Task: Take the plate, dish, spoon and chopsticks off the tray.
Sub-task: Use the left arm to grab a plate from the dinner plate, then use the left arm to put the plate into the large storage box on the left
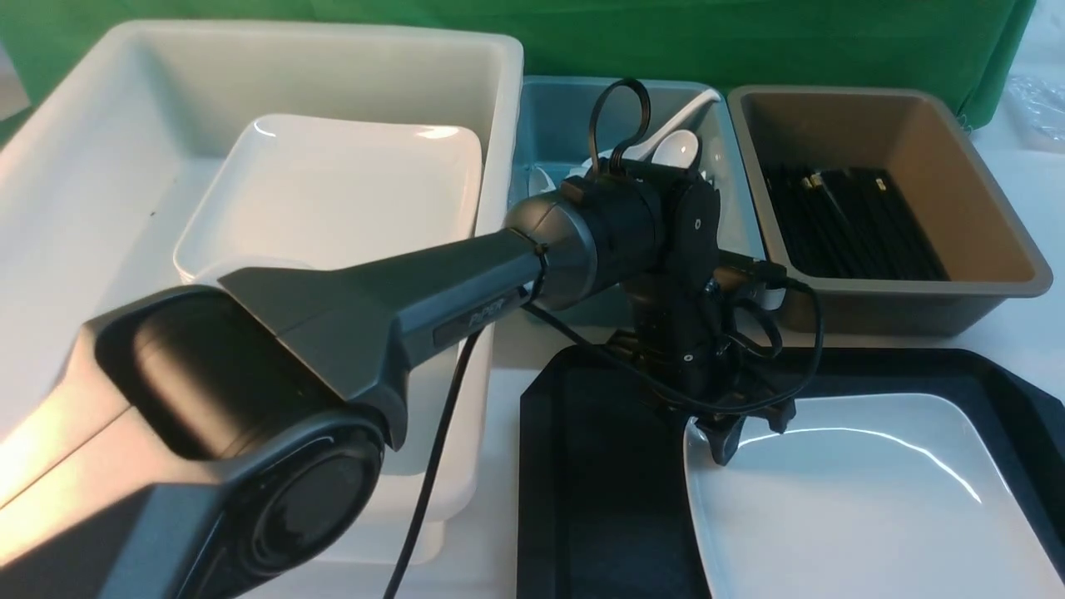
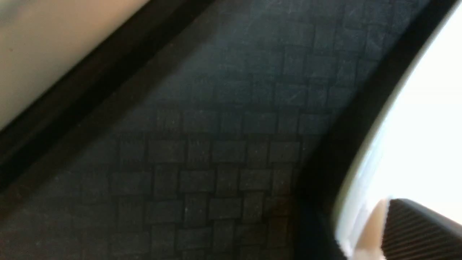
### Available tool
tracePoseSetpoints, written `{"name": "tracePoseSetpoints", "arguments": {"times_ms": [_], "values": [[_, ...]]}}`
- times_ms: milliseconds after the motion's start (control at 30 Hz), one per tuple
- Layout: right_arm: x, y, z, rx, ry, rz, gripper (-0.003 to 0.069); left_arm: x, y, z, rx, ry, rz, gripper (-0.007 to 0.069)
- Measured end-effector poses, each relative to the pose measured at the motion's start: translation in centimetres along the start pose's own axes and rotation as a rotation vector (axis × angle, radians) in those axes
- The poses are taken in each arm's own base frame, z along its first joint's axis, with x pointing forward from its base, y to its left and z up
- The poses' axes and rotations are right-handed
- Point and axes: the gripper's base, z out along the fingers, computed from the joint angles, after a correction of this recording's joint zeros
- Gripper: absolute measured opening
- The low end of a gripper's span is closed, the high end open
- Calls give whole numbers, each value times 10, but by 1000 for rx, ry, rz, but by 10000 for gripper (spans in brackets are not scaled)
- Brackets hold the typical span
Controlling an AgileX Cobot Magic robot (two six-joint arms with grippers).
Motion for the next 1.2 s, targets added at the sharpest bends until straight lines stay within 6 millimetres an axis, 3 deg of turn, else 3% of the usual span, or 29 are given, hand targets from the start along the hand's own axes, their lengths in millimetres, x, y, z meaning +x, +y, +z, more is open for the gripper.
{"name": "tracePoseSetpoints", "arguments": {"times_ms": [67, 433, 767, 1200], "values": [[0, 0, 0, 0, 0, 0, 20, -1, -1, 0, 14, -5, -15, 197], [-1, 0, 0, 0, -16, 1, 20, -2, -2, -5, 22, -23, -27, 178], [-3, 0, 0, -1, -29, 1, 20, -9, -9, -74, 69, -167, -22, 52], [-4, 0, 0, 0, -43, 1, 20, -8, -15, -107, 68, -230, 21, 32]]}}
